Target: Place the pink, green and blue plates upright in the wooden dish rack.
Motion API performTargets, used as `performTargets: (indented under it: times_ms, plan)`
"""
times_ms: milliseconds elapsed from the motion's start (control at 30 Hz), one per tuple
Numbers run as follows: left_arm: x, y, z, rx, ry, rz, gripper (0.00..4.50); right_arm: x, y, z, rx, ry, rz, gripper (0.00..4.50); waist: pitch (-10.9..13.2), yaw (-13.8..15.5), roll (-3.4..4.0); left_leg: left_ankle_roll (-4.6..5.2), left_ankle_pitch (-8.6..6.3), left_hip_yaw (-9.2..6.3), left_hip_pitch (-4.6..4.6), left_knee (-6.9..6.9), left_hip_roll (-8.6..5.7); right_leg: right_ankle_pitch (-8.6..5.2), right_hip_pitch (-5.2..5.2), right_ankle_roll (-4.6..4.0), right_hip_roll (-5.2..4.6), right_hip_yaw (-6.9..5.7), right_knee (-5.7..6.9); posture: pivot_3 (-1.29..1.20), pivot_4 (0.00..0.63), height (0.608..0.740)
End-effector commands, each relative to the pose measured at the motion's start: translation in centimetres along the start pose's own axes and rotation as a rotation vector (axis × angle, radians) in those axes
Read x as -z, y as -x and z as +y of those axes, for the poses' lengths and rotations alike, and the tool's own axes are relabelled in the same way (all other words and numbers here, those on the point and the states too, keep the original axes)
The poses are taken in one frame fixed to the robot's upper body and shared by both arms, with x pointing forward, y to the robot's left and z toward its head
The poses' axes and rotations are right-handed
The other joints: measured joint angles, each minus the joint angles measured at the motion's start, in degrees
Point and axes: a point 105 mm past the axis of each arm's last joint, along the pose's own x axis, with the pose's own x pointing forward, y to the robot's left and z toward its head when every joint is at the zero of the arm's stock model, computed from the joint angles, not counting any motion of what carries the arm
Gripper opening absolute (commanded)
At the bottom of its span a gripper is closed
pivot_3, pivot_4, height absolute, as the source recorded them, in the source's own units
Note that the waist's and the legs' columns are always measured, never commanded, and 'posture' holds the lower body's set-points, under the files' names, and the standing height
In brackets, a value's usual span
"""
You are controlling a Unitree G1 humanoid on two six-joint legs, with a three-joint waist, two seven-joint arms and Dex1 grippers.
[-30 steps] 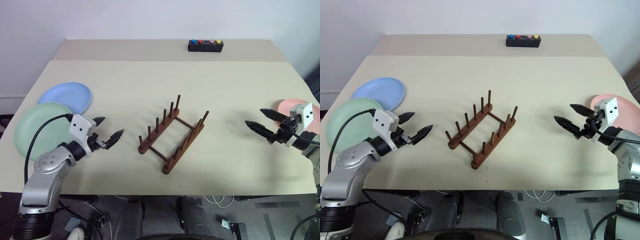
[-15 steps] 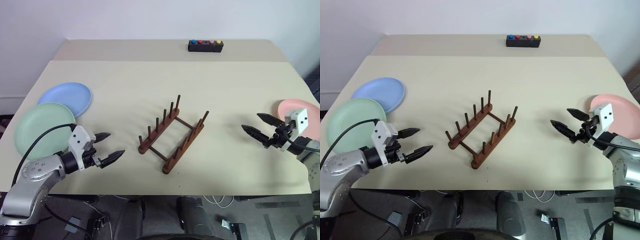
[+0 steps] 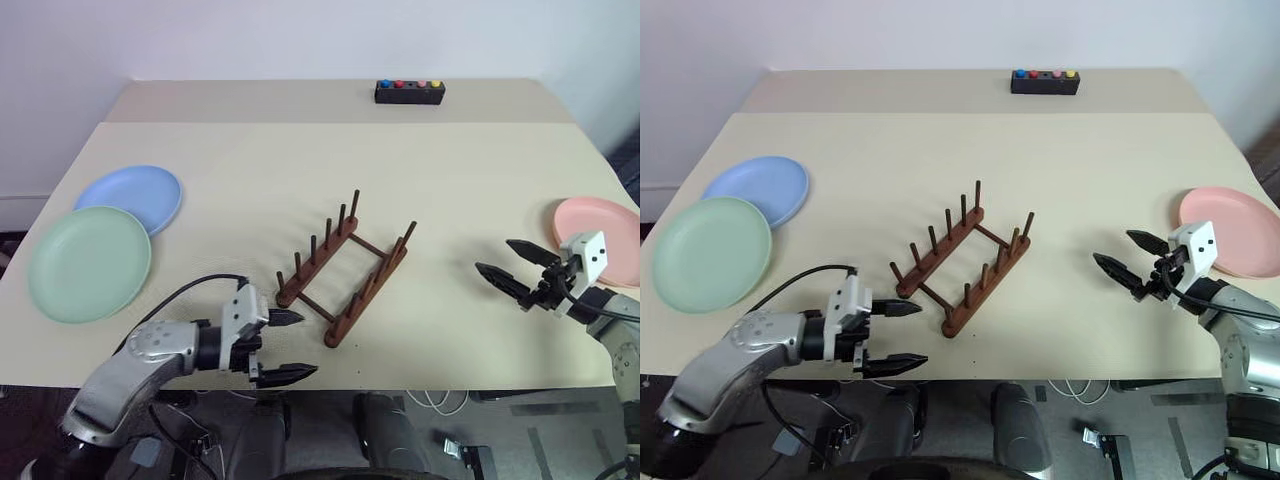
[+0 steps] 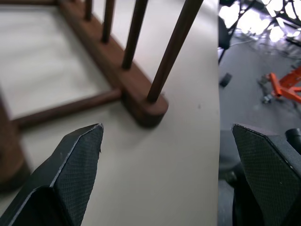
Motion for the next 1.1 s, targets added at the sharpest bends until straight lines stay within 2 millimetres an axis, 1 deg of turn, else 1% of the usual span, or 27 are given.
performTargets:
  times_ms: [33,167,233,333,433,500,633,733,833,933,1033,1067,1100]
  plan:
    - [0.2,-1.3,0.9,-0.008,-0.007,0.011,4.50,-1.6,0.3,0.0,0.019,0.031,-0.062,4.42,0.00,0.00,0.00,0.00,0.00,0.00,0.00,0.01,0.00,0.00,0.00,0.00,0.00,0.00,0.00,0.00,0.150,0.730]
    - [0.1,-2.6,1.2,0.010,-0.011,-0.001,4.50,-1.7,0.2,0.1,0.038,0.032,-0.077,4.42,0.00,-0.05,0.00,0.00,0.00,-0.01,0.00,0.00,0.00,0.00,0.00,0.01,0.00,0.00,0.00,0.00,0.150,0.730]
    - [0.2,-3.0,2.1,-0.034,-0.038,0.009,4.50,-1.6,0.2,0.1,0.045,0.032,-0.079,4.42,-0.01,0.02,0.02,0.00,0.00,-0.01,0.01,0.00,0.00,0.00,0.00,0.01,0.00,0.00,0.01,0.00,0.150,0.730]
    - [0.2,-2.8,3.6,-0.113,-0.095,0.013,4.50,-1.6,0.2,0.2,0.050,0.033,-0.083,4.42,-0.02,0.07,0.02,0.00,0.00,-0.01,0.01,0.03,0.00,0.01,0.03,0.01,0.00,0.00,0.00,0.00,0.150,0.730]
    - [0.0,-2.0,5.9,-0.226,-0.113,0.005,4.50,-1.6,0.1,0.3,0.052,0.032,-0.084,4.42,-0.02,0.06,0.03,0.00,0.00,-0.01,0.04,0.02,0.00,0.01,0.04,0.01,0.00,0.00,0.02,0.00,0.150,0.730]
    - [0.0,-1.7,6.6,-0.258,-0.118,0.004,4.50,-1.5,-0.1,0.4,0.052,0.030,-0.086,4.42,-0.02,0.02,0.03,0.00,0.00,-0.01,0.07,0.02,0.00,0.01,0.06,0.01,0.00,0.01,0.02,0.00,0.150,0.730]
    - [-0.2,-1.9,6.4,-0.243,-0.130,0.000,4.50,-1.6,-0.6,0.5,0.047,0.029,-0.094,4.42,-0.03,-0.10,0.05,0.00,0.00,0.00,0.08,-0.01,0.00,0.01,0.06,0.02,0.01,0.01,0.02,0.00,0.150,0.730]
    - [-0.8,-2.8,5.3,-0.184,-0.129,-0.027,4.50,-1.6,-0.9,0.6,0.044,0.029,-0.097,4.42,-0.03,-0.06,0.05,0.00,0.00,-0.01,0.09,-0.02,0.00,0.01,0.06,0.03,0.01,0.00,0.03,0.00,0.150,0.730]
    - [-0.6,-3.5,4.5,-0.139,-0.126,-0.018,4.50,-1.6,-1.1,0.7,0.038,0.030,-0.099,4.42,-0.03,0.06,0.05,0.00,0.00,0.00,0.09,0.00,0.00,0.01,0.08,0.03,0.00,0.00,0.03,0.00,0.150,0.730]
    - [-0.7,-4.1,4.7,-0.147,-0.117,-0.019,4.50,-1.8,-1.2,0.8,0.031,0.029,-0.102,4.42,-0.03,0.15,0.05,0.00,0.00,-0.01,0.08,0.00,0.00,0.01,0.08,0.03,0.00,0.00,0.02,0.00,0.150,0.730]
    - [-1.2,-4.6,5.3,-0.180,-0.118,-0.032,3.68,-1.7,-1.1,1.1,0.014,0.025,-0.095,4.50,-0.03,0.17,0.05,0.00,0.00,-0.01,0.08,0.02,-0.01,0.01,0.09,0.03,0.00,0.00,0.02,0.00,0.150,0.730]
    - [-1.2,-4.7,5.4,-0.186,-0.119,-0.035,3.27,-1.7,-1.1,1.2,0.007,0.025,-0.091,4.50,-0.03,0.14,0.05,0.00,0.00,-0.01,0.08,0.02,-0.01,0.01,0.09,0.03,0.00,0.00,0.02,0.00,0.150,0.730]
    - [-1.3,-4.7,5.5,-0.190,-0.121,-0.035,2.71,-1.7,-1.0,1.2,0.007,0.027,-0.089,4.50,-0.03,0.09,0.05,0.00,0.00,-0.01,0.08,0.01,-0.01,0.02,0.09,0.05,0.00,0.00,0.02,0.00,0.150,0.730]
